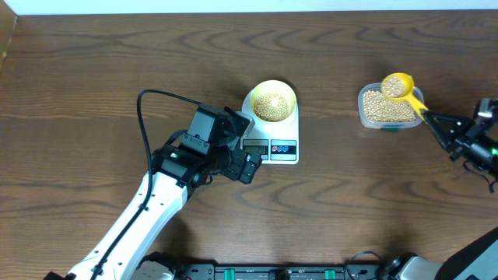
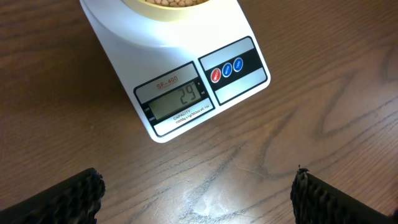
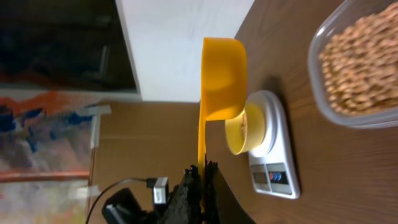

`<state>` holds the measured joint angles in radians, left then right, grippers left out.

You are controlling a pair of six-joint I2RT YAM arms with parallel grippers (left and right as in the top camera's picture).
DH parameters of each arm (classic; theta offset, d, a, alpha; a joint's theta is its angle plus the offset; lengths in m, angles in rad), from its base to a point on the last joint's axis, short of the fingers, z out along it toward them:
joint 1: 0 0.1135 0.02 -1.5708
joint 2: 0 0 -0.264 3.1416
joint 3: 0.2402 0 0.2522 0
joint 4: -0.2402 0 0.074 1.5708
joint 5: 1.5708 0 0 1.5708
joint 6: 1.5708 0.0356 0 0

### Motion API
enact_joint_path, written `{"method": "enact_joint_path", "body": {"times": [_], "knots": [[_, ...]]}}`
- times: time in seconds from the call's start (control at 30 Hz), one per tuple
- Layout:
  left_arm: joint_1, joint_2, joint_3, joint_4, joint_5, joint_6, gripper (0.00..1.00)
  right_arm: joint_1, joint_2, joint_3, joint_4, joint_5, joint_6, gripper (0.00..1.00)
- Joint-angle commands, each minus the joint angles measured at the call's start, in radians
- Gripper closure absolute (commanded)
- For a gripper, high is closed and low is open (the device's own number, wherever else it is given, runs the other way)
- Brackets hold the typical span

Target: Scoop item into bowl and weigh 50g on scale

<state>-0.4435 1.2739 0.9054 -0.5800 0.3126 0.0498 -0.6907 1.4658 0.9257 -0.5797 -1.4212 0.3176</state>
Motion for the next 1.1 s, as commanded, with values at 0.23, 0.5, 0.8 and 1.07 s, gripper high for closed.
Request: {"method": "enact_joint_path", "body": {"times": [0.23, 0.5, 0.8, 1.07], "knots": [[-0.001, 0.006, 0.015, -0.003, 0.008, 0.010, 0.02, 0.158, 0.006, -0.005, 0.004, -0.044, 0.117, 0.99], [-0.001, 0.006, 0.015, -0.003, 0.008, 0.010, 0.02, 0.283, 0.006, -0.005, 0.061, 0.009, 0.202, 0.99], [-0.001, 0.006, 0.015, -0.003, 0.008, 0.009, 0.02, 0.429, 0.006, -0.005, 0.282, 0.108, 0.425, 0.99], [-0.001, 0.006, 0.015, -0.003, 0.008, 0.010, 0.02, 0.562, 0.006, -0.005, 0.507, 0.259, 0.626, 0.99]]}}
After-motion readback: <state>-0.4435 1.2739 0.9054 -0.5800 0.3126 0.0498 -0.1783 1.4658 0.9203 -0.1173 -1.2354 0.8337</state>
